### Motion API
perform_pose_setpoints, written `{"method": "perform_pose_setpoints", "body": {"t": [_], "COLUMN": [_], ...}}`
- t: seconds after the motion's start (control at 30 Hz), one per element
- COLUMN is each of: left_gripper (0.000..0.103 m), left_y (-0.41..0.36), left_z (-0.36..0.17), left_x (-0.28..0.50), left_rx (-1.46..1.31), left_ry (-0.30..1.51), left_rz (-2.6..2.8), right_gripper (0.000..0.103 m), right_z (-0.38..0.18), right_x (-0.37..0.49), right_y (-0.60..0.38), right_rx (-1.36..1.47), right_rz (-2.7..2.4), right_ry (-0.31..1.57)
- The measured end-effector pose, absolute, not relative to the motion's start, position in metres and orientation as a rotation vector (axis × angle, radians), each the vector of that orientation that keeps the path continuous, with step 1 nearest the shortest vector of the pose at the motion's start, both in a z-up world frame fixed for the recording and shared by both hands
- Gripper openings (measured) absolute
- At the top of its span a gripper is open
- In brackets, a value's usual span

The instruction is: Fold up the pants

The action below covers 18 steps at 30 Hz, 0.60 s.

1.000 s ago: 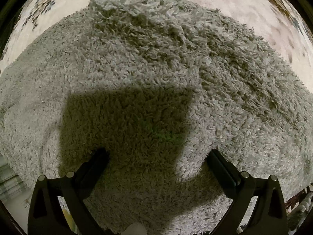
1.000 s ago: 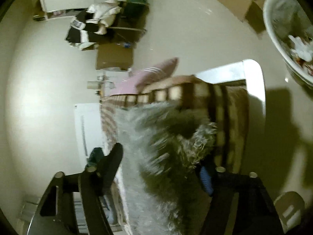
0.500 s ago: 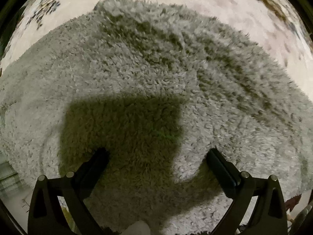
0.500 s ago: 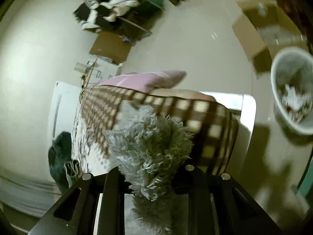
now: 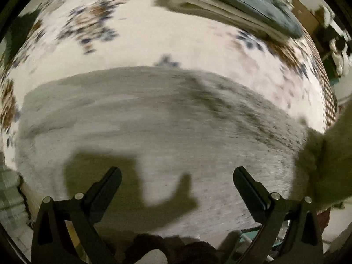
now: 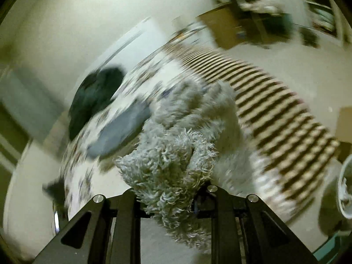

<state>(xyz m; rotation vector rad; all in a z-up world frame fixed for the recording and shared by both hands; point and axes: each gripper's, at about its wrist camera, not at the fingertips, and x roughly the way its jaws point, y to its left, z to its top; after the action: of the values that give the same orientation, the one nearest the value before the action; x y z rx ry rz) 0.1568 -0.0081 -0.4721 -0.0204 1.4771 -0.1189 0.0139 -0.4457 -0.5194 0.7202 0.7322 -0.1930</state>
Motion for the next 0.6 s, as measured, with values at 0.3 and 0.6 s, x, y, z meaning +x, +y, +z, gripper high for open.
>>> {"method": "perform_pose_setpoints", "body": {"t": [0.3,0.6], "left_gripper": [0.103,0.103], "left_y": [0.107,0.072], "left_z": [-0.467,-0.426], "left_x": [0.149,0.165], "left_rx": [-0.106,-0.091], "left_ry": [1.501,1.419], "left_rz": [0.045,-0.130], "right_gripper": [0.022,0.088], "right_z": [-0.605,-0.634], "right_x": [0.064,0.053], "right_y": [-0.219,-0.215], "right_rx": [0.454,0.592], "right_rz": [0.080,0.185], "right_ry": [1.034,1.236]}}
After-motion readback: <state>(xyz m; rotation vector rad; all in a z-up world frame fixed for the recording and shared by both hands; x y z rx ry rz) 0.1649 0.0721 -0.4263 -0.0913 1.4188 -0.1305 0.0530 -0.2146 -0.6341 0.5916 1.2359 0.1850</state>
